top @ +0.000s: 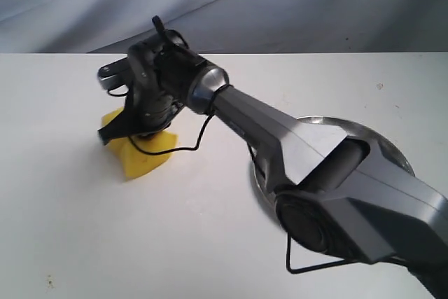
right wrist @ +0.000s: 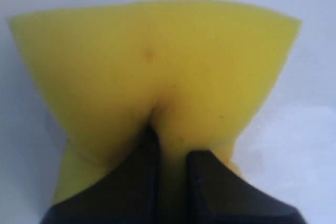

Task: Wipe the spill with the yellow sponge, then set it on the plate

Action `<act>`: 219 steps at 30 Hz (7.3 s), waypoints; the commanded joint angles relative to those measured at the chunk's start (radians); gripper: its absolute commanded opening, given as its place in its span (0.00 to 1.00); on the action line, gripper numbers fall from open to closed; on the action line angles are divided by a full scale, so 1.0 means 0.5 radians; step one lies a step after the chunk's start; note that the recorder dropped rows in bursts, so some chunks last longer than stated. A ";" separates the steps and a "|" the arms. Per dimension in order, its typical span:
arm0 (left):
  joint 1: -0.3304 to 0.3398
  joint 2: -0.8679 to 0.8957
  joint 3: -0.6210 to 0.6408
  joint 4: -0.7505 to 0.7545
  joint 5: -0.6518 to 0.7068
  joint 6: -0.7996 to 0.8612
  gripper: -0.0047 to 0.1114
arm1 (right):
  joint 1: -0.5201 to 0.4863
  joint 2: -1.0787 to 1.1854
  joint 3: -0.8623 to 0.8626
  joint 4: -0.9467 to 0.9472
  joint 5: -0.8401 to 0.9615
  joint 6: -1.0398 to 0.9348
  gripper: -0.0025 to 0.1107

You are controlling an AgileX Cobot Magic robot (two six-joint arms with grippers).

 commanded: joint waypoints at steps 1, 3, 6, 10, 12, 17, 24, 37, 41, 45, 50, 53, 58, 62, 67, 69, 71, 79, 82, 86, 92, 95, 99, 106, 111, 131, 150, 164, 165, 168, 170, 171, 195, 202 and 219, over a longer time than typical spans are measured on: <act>0.002 -0.007 -0.006 0.001 -0.013 -0.016 0.04 | 0.174 0.003 0.032 0.279 0.103 -0.038 0.02; 0.002 -0.007 -0.006 0.001 -0.013 -0.016 0.04 | 0.210 -0.018 0.047 0.273 0.103 -0.014 0.02; 0.002 -0.007 -0.006 0.001 -0.013 -0.016 0.04 | 0.226 -0.072 0.143 0.273 0.103 0.018 0.02; 0.002 -0.007 -0.006 0.001 -0.013 -0.016 0.04 | 0.222 -0.202 0.409 0.017 0.103 0.058 0.02; 0.002 -0.007 -0.006 0.001 -0.013 -0.016 0.04 | 0.193 -0.264 0.552 -0.191 0.103 0.097 0.02; 0.002 -0.007 -0.006 0.001 -0.013 -0.016 0.04 | 0.012 -0.391 0.912 -0.389 0.103 0.186 0.02; 0.002 -0.007 -0.006 0.001 -0.013 -0.016 0.04 | -0.284 -0.481 1.231 -0.453 0.103 0.244 0.02; 0.002 -0.007 -0.006 0.001 -0.013 -0.016 0.04 | -0.083 -1.009 1.858 0.097 -0.436 -0.326 0.02; 0.002 -0.007 -0.006 0.001 -0.013 -0.016 0.04 | -0.030 -1.237 2.276 0.337 -0.715 -0.497 0.02; 0.002 -0.007 -0.006 0.001 -0.013 -0.016 0.04 | -0.006 -1.365 2.542 0.386 -0.889 -0.548 0.02; 0.002 -0.007 -0.006 0.001 -0.013 -0.016 0.04 | -0.015 -1.353 2.607 0.386 -1.095 -0.548 0.02; 0.002 -0.007 -0.006 0.001 -0.013 -0.016 0.04 | -0.046 -1.273 2.490 0.386 -1.144 -0.548 0.02; 0.002 -0.007 -0.006 0.001 -0.013 -0.016 0.04 | -0.099 -1.031 2.022 0.371 -0.993 -0.542 0.02; 0.002 -0.007 -0.006 0.001 -0.013 -0.016 0.04 | -0.187 -0.761 1.480 0.371 -0.677 -0.437 0.02; 0.002 -0.007 -0.006 0.001 -0.013 -0.016 0.04 | -0.287 -0.517 1.014 0.306 -0.234 -0.261 0.02; 0.002 -0.007 -0.006 0.001 -0.013 -0.016 0.04 | -0.309 -0.497 0.939 0.245 -0.101 -0.208 0.02; 0.002 -0.007 -0.006 0.001 -0.013 -0.016 0.04 | -0.309 -0.506 0.939 0.179 -0.012 -0.195 0.02; 0.002 -0.007 -0.006 0.001 -0.013 -0.016 0.04 | -0.157 -0.666 1.234 0.109 0.023 -0.195 0.02; 0.002 -0.007 -0.006 0.001 -0.013 -0.016 0.04 | -0.050 -0.791 1.497 0.124 -0.144 -0.195 0.02; 0.002 -0.007 -0.006 0.001 -0.013 -0.016 0.04 | 0.065 -0.982 1.835 0.249 -0.389 -0.242 0.02; 0.002 -0.007 -0.006 0.001 -0.013 -0.016 0.04 | 0.093 -1.375 2.160 0.488 -0.610 -0.379 0.02; 0.002 -0.007 -0.006 0.001 -0.013 -0.016 0.04 | 0.089 -1.628 2.252 0.419 -0.664 -0.382 0.02; 0.002 -0.007 -0.006 0.001 -0.013 -0.016 0.04 | 0.076 -1.917 2.297 0.116 -0.678 -0.242 0.02; 0.002 -0.007 -0.006 0.001 -0.013 -0.016 0.04 | -0.133 -2.191 2.297 -0.232 -0.540 -0.084 0.02; 0.002 -0.007 -0.006 0.001 -0.013 -0.016 0.04 | -0.440 -2.280 2.395 -0.235 -0.521 -0.084 0.02; 0.002 -0.007 -0.006 0.001 -0.013 -0.016 0.04 | -1.032 -2.158 3.316 0.033 -1.205 -0.177 0.02; 0.002 -0.007 -0.006 0.001 -0.013 -0.016 0.04 | -1.047 -2.237 3.316 0.131 -0.927 -0.163 0.71; 0.002 -0.007 -0.006 0.001 -0.013 -0.016 0.04 | -1.047 -3.510 3.778 0.079 -1.445 0.120 0.19; 0.002 -0.007 -0.006 0.001 -0.013 -0.016 0.04 | -1.047 -3.579 3.820 0.079 -1.477 0.144 0.16; 0.002 -0.007 -0.006 0.001 -0.013 -0.016 0.04 | -1.047 -3.796 3.963 0.079 -1.541 0.193 0.07; 0.002 -0.007 -0.006 0.001 -0.013 -0.016 0.04 | -1.047 -3.918 4.061 0.079 -1.579 0.201 0.02; 0.002 -0.007 -0.006 0.001 -0.013 -0.016 0.04 | -1.047 -3.979 4.109 0.066 -1.605 0.222 0.02; 0.002 -0.007 -0.006 0.001 -0.013 -0.016 0.04 | -1.563 -5.185 5.339 -0.085 -2.285 0.441 0.02; 0.002 -0.007 -0.006 0.001 -0.013 -0.016 0.04 | -1.609 -5.539 5.380 -0.076 -2.193 0.126 0.02; 0.002 -0.007 -0.006 0.001 -0.013 -0.016 0.04 | -1.609 -5.539 5.380 0.004 -2.103 -0.228 0.02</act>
